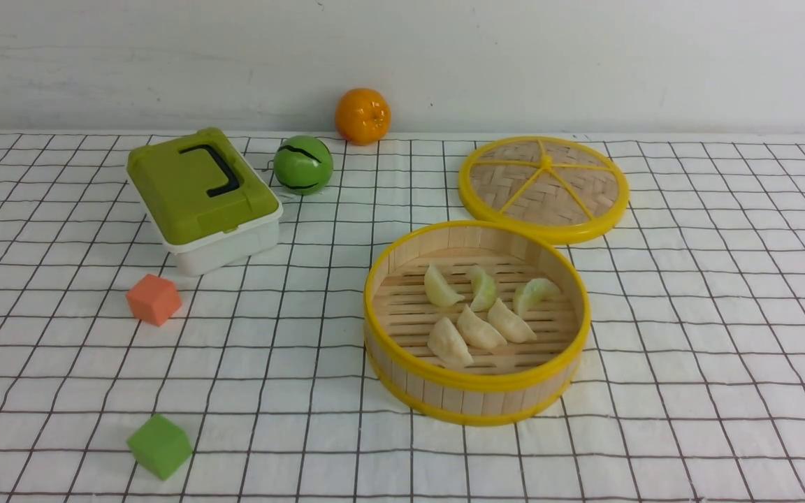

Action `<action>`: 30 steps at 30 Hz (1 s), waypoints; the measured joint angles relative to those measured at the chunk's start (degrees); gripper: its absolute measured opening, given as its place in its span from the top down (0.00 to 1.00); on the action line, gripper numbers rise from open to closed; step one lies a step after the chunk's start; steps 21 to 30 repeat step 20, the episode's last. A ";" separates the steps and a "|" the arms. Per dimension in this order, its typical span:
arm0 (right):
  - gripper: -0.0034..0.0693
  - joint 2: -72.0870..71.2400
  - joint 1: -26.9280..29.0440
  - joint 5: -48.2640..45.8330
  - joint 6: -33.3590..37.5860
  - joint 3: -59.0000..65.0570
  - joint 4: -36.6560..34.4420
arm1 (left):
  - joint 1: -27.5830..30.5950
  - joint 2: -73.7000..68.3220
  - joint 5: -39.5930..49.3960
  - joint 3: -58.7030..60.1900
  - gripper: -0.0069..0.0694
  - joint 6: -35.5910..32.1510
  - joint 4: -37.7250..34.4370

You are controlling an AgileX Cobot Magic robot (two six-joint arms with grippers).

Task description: Put the dumplings into the steamer on the table with the white tablecloth.

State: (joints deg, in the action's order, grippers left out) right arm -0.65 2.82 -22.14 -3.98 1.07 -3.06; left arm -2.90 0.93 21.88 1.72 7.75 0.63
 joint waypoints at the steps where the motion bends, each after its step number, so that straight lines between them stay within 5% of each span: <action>1: 0.72 0.00 0.00 0.00 0.00 0.00 0.00 | 0.00 0.00 0.00 0.00 0.91 0.00 0.00; 30: 0.70 0.00 0.00 0.00 0.00 0.00 0.00 | 0.00 0.00 0.00 0.00 0.90 0.00 0.00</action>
